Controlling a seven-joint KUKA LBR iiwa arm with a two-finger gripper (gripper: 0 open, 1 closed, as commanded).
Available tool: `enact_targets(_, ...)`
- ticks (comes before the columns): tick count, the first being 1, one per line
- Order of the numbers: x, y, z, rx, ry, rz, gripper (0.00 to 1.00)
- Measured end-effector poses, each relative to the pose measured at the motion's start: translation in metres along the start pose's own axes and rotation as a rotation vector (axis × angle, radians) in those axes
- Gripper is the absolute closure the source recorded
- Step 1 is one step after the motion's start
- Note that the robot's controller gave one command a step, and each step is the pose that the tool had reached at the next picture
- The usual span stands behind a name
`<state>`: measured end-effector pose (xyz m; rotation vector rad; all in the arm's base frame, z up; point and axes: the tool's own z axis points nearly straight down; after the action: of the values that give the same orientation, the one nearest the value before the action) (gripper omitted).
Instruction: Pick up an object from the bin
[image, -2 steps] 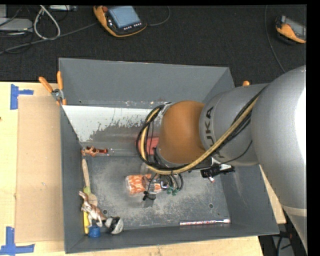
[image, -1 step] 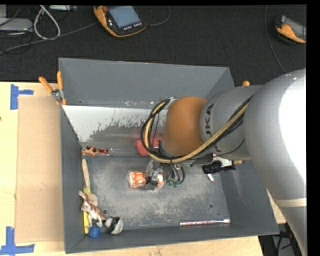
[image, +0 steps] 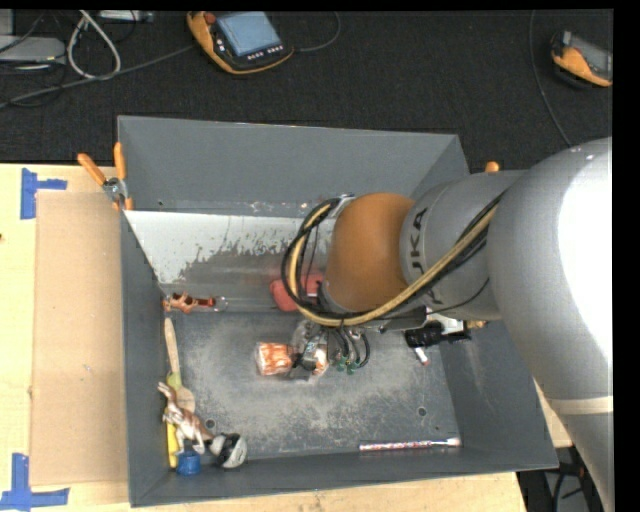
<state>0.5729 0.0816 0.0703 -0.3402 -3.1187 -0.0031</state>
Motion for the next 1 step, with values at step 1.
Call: enact_targets(1,0.0036,0.0062,-0.0561,0.002,0.007,-0.024,1.0)
